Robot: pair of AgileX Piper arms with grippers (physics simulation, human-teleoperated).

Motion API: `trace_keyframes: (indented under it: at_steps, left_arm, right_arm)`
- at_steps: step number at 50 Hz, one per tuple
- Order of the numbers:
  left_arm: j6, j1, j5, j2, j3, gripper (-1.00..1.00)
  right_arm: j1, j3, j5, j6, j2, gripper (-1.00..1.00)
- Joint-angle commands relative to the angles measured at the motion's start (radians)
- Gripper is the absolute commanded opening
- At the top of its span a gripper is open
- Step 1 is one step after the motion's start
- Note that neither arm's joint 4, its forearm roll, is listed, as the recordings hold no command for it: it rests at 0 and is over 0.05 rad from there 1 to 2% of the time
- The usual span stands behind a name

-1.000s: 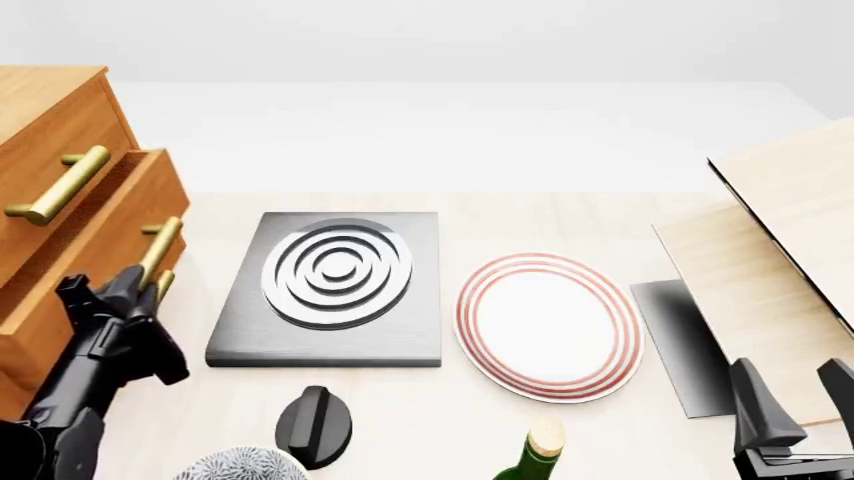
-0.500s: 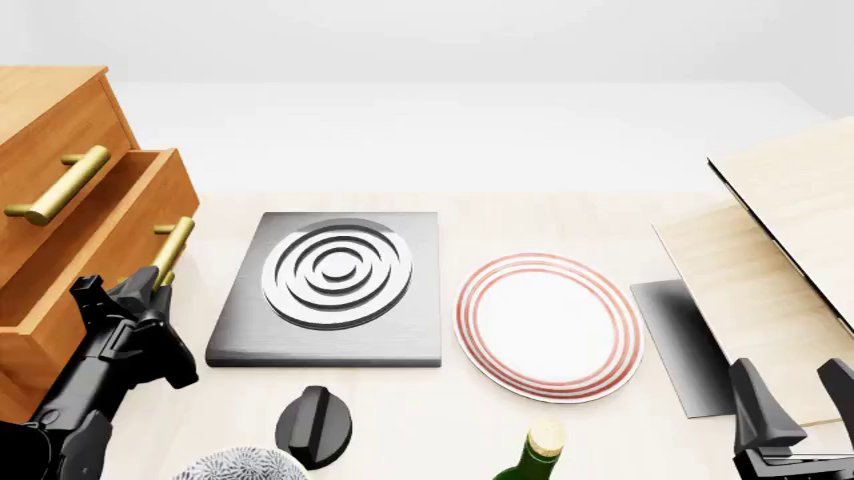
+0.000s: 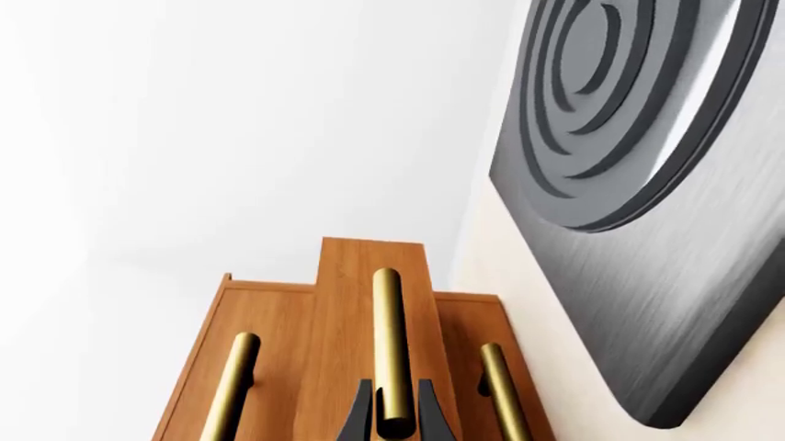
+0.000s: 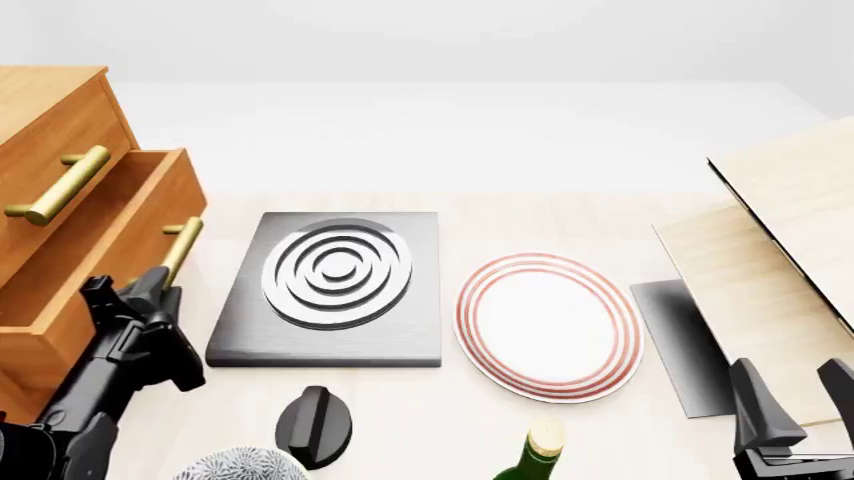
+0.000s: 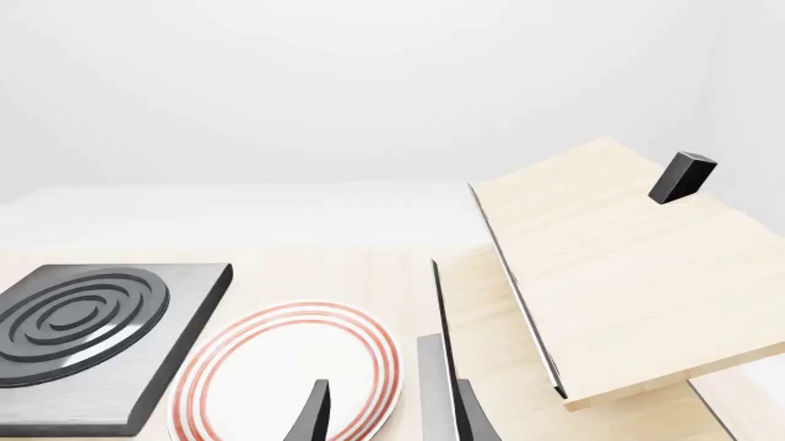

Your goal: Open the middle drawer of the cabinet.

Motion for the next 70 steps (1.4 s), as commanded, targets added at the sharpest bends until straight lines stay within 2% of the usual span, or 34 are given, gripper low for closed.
trace_keyframes:
  at_steps: [1,70]
  left_arm:
    - [-0.002,-0.024,-0.015,-0.020,0.038,-1.00]
    - [-0.026,-0.090,-0.015,-0.014,0.047,-1.00]
  right_arm:
    - [0.000,0.000,0.010,-0.004,-0.014,1.00]
    - [0.000,0.000,0.011,-0.004,-0.015,1.00]
